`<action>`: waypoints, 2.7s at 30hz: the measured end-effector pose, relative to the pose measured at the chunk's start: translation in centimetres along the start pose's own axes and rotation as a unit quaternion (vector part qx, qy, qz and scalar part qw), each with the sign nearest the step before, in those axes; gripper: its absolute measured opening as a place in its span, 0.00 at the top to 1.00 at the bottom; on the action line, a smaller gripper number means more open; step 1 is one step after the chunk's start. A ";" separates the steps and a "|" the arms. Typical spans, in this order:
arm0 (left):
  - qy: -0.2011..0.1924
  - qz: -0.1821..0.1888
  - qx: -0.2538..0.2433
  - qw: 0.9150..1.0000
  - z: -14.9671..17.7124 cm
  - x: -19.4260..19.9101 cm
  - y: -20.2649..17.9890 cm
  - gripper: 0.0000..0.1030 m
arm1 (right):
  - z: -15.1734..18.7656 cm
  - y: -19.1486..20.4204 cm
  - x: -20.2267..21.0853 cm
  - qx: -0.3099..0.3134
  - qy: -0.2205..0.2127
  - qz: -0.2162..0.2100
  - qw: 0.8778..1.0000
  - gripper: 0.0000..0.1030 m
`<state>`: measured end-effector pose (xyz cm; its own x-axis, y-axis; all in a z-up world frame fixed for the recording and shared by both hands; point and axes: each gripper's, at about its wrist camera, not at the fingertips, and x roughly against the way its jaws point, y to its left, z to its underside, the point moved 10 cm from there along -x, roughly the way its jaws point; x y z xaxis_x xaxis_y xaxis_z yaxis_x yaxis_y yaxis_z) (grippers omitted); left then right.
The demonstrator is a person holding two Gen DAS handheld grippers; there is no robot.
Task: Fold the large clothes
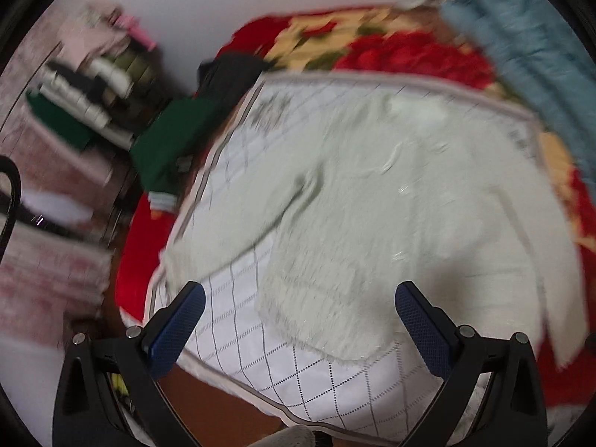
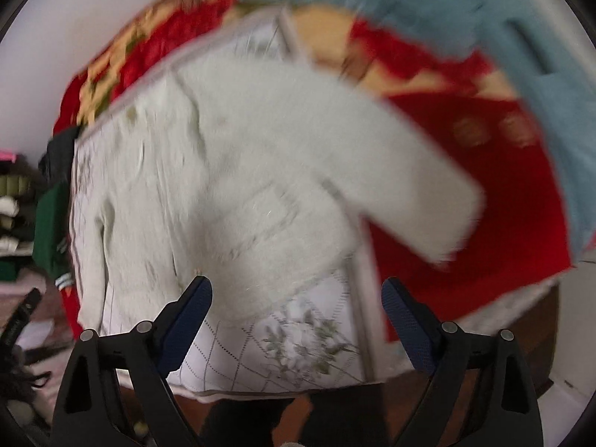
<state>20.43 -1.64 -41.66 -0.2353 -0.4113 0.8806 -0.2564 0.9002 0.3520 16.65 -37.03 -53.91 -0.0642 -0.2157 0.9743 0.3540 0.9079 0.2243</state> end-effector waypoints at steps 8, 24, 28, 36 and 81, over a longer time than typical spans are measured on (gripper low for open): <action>0.058 -0.094 -0.011 0.994 4.1 -12.8 -0.4 0.00 | -1.6 10.2 -18.1 0.109 0.083 -0.032 0.990 0.13; 0.095 -0.069 -0.029 0.993 5.9 -20.2 0.4 0.00 | 1.6 21.9 -25.5 0.147 0.112 0.039 0.982 0.25; 0.090 -0.059 -0.038 0.993 5.6 -20.8 1.1 0.00 | 2.2 21.8 -28.0 0.146 0.102 0.086 0.980 0.43; 0.089 -0.046 -0.039 0.994 6.0 -21.0 4.0 0.00 | 2.6 23.2 -26.4 0.117 0.089 0.098 0.984 0.91; 0.025 0.086 -0.204 0.975 -1.6 -10.5 -32.8 0.00 | -4.8 -20.6 -16.2 -0.491 -0.154 -0.221 0.829 0.55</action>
<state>32.83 -26.64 -61.99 -0.1936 -0.2517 0.9482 0.1801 0.9410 0.2866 14.83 -53.99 -74.41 -0.5711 -0.2098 0.7937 0.8113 0.0032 0.5846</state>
